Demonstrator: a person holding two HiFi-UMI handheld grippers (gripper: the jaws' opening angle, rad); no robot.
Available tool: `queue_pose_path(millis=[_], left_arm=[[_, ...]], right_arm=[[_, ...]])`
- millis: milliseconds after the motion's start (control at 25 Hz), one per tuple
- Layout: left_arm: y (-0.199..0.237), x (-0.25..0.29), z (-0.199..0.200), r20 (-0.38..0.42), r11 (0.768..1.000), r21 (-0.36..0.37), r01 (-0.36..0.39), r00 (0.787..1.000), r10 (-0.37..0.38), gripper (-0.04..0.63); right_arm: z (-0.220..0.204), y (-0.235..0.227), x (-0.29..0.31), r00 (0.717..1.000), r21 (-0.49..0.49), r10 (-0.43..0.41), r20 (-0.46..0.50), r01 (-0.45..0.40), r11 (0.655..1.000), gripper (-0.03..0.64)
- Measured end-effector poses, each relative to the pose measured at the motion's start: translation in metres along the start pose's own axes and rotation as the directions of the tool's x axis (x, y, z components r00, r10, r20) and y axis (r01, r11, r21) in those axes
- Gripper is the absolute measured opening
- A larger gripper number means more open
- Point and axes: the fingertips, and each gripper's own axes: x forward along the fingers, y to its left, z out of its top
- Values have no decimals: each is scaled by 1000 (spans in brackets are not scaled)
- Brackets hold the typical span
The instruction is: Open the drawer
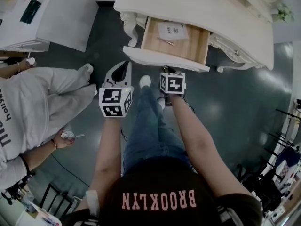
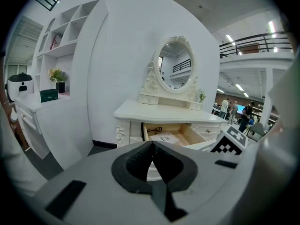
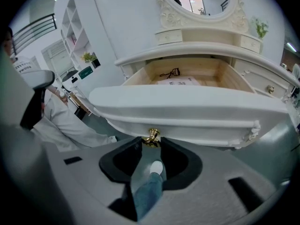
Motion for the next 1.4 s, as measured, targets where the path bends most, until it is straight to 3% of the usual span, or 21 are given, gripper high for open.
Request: queue_pose_path(millis=[160, 440, 640, 1080, 1400], left_arm=[[1, -5, 7, 11, 1000, 10, 7, 1000, -7, -2], [-9, -16, 15, 39, 999, 19, 33, 999, -34, -2], [-23, -14, 25, 55, 995, 32, 96, 994, -98, -2], [-36, -33, 60, 81, 978, 109, 177, 979, -186, -2], [-46, -66, 91, 141, 967, 146, 208, 963, -228, -2]], right_arm=[[-3, 1, -9, 1000, 0, -14, -26, 14, 1000, 110], [-1, 0, -39, 1000, -14, -21, 18, 22, 1000, 72], [9, -6, -74, 996, -17, -27, 84, 28, 999, 1], [38, 12, -147, 974, -37, 10, 228, -2, 999, -2], [62, 52, -214, 949, -183, 93, 301, -38, 982, -2]])
